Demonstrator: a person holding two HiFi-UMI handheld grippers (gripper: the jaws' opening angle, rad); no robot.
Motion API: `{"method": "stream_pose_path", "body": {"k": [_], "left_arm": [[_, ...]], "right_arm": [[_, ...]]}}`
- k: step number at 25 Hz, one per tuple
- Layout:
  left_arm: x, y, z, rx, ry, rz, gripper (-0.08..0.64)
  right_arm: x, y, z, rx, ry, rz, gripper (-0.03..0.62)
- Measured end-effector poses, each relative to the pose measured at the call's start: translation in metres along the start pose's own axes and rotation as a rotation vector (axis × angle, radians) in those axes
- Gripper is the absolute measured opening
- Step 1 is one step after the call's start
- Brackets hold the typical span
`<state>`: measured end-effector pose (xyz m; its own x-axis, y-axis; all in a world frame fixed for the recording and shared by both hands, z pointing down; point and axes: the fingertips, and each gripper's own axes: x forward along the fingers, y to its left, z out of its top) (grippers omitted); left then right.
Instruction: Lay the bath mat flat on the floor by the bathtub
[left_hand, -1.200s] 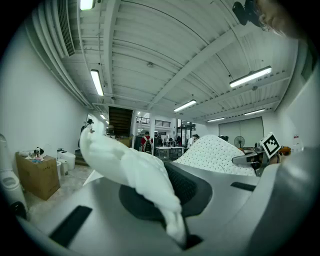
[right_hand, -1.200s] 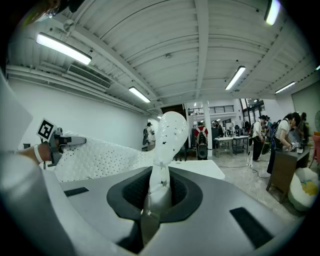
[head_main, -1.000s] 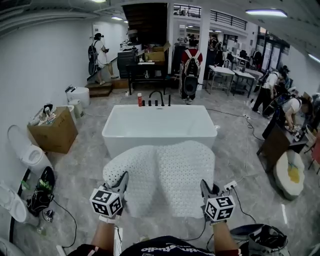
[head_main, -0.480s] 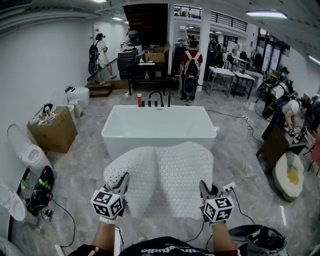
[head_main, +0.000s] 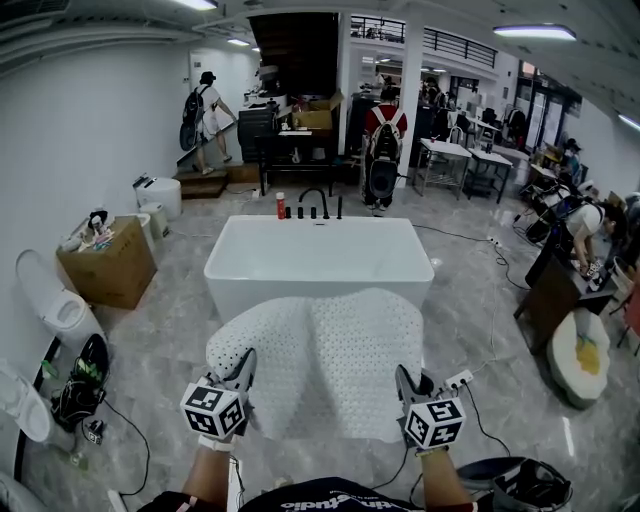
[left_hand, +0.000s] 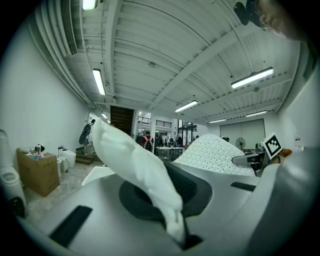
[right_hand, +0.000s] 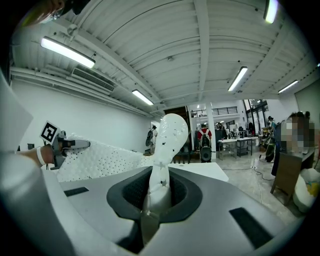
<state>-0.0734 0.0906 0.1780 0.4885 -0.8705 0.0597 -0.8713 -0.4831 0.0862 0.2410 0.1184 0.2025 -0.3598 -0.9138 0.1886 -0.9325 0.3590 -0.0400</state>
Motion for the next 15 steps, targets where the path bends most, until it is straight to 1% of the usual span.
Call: {"method": "stream_pose_path", "body": {"k": [10,15], "left_arm": [[0.0,-0.015,0.0,0.011,0.009,0.013,0.023],[0.001,-0.033,0.002,0.021,0.013,0.02,0.023]], "right_arm": [[-0.005,-0.013,-0.005,0.029,0.014,0.012,0.044],[-0.015,-0.019,-0.006,0.035,0.015,0.03,0.044]]}}
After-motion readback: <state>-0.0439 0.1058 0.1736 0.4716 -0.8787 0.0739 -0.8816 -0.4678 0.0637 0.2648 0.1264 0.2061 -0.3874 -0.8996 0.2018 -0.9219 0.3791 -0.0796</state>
